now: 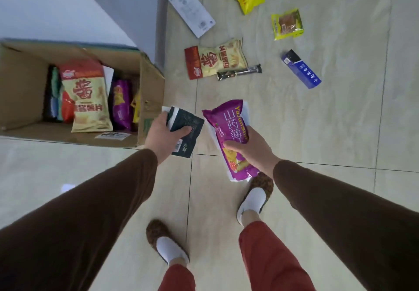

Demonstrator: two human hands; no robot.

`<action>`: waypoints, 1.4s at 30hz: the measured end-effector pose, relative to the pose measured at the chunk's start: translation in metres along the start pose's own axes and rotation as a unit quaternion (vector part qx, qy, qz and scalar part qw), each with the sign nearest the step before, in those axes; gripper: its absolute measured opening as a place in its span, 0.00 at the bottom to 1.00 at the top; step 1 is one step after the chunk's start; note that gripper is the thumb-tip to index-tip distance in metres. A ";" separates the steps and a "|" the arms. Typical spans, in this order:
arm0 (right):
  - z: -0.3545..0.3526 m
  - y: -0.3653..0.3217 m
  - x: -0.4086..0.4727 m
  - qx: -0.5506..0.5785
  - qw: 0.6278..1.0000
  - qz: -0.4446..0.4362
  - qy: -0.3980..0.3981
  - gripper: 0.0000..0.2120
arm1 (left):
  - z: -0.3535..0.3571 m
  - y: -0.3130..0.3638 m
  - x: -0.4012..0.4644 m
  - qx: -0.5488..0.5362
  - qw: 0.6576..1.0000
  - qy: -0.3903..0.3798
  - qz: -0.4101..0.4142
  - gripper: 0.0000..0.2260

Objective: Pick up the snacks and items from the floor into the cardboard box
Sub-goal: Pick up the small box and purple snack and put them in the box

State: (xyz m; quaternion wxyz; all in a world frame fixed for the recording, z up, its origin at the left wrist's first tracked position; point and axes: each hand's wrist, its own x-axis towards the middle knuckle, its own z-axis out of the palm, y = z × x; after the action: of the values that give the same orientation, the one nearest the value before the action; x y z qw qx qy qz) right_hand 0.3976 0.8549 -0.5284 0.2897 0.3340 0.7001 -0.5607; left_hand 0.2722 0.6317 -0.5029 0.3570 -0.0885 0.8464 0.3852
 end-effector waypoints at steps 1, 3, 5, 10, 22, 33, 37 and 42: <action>0.016 -0.009 -0.005 0.002 1.000 -0.006 0.005 0.25 | -0.015 -0.008 -0.010 -0.013 1.000 0.006 0.000 0.17; 0.049 -0.026 -0.015 0.003 1.000 -0.010 0.016 0.26 | -0.047 -0.023 -0.031 -0.038 0.999 0.019 -0.002 0.18; 0.083 -0.041 -0.027 0.011 1.000 -0.010 0.023 0.27 | -0.078 -0.041 -0.052 -0.060 0.998 0.032 -0.008 0.18; 0.161 -0.084 -0.060 0.043 0.998 -0.015 0.046 0.26 | -0.161 -0.099 -0.091 -0.120 0.991 0.053 -0.031 0.18; 0.282 -0.166 -0.049 0.080 0.995 -0.031 0.058 0.26 | -0.289 -0.147 -0.074 -0.125 0.988 0.074 -0.054 0.18; 0.336 -0.223 0.004 0.138 0.987 0.003 0.083 0.25 | -0.358 -0.162 -0.008 -0.093 0.990 0.075 -0.072 0.18; 0.350 -0.252 0.024 0.140 0.981 -0.001 0.137 0.28 | -0.393 -0.165 0.031 -0.063 0.994 0.070 -0.064 0.21; 0.365 -0.288 0.046 0.077 0.975 -0.009 0.207 0.43 | -0.431 -0.151 0.081 -0.050 0.997 0.051 -0.018 0.32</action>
State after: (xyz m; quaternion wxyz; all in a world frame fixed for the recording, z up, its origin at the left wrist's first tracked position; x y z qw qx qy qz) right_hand 0.1523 0.4614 -0.4679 0.1073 0.4579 0.7026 -0.5340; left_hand 0.0460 0.2299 -0.4535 0.3150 -0.1408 0.8415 0.4157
